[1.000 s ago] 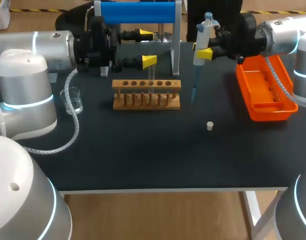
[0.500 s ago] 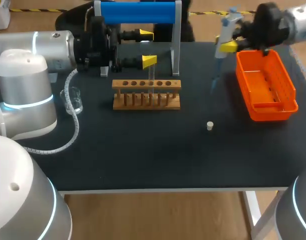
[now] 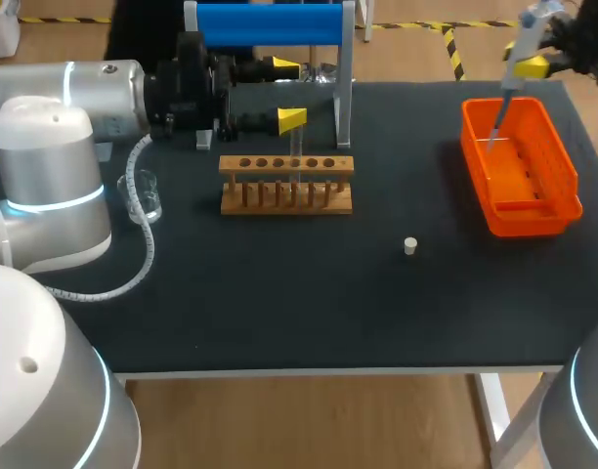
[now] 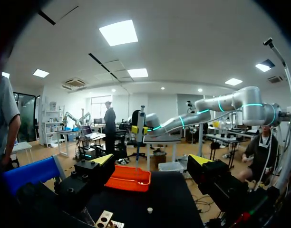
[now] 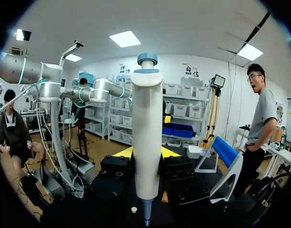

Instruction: Invert the test tube, pick up the pipette, mount the tip to pipette, aspirate from beaker and dispense into the tube, eject the tip, return the pipette, and cap with the stopper.

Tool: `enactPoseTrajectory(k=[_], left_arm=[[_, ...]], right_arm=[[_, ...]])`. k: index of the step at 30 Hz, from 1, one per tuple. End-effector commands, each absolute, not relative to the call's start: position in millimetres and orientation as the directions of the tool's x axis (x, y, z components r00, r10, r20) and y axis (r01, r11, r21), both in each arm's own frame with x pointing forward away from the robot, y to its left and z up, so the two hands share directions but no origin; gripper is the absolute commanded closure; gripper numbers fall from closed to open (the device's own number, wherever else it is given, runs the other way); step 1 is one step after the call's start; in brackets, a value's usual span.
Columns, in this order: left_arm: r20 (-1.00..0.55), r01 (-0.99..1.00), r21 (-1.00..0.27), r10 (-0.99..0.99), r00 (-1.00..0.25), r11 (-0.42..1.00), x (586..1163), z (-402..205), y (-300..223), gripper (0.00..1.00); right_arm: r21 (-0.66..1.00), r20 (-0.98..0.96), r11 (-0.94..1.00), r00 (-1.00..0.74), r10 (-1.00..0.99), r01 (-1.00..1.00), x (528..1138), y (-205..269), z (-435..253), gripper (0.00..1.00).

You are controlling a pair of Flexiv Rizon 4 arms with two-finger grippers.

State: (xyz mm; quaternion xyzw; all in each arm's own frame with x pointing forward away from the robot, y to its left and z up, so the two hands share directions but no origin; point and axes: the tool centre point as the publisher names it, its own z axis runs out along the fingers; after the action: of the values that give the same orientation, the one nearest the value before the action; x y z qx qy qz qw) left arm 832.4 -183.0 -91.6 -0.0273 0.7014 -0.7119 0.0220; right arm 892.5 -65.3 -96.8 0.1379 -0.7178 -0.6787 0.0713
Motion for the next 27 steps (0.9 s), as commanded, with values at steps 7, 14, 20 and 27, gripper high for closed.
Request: enactPoseTrajectory(k=[7, 14, 20, 27], left_arm=[[0.008, -0.007, -1.0, -0.071, -0.997, -0.014, 832.2, -91.4, -183.6, 0.0], [0.008, -0.007, -1.0, -0.071, -0.997, -0.014, 832.2, -91.4, -183.6, 0.0], [0.008, -0.007, -1.0, -0.071, -0.997, -0.014, 832.2, -91.4, -183.6, 0.0], [0.008, -0.007, -1.0, -0.071, -0.997, -0.014, 832.2, -91.4, -183.6, 0.0]], right_arm=[[0.997, -0.067, 0.031, -0.964, -0.259, -0.077, 920.6, -125.9, -115.0, 1.0], [0.998, -0.052, 0.016, -0.976, -0.21, -0.057, 939.1, -147.2, -126.2, 1.0], [0.999, -0.035, 0.004, -0.979, -0.201, -0.036, 948.1, -155.4, -134.9, 1.0], [0.999, -0.032, 0.007, -0.978, -0.204, -0.034, 954.7, -160.5, -139.8, 1.0]])
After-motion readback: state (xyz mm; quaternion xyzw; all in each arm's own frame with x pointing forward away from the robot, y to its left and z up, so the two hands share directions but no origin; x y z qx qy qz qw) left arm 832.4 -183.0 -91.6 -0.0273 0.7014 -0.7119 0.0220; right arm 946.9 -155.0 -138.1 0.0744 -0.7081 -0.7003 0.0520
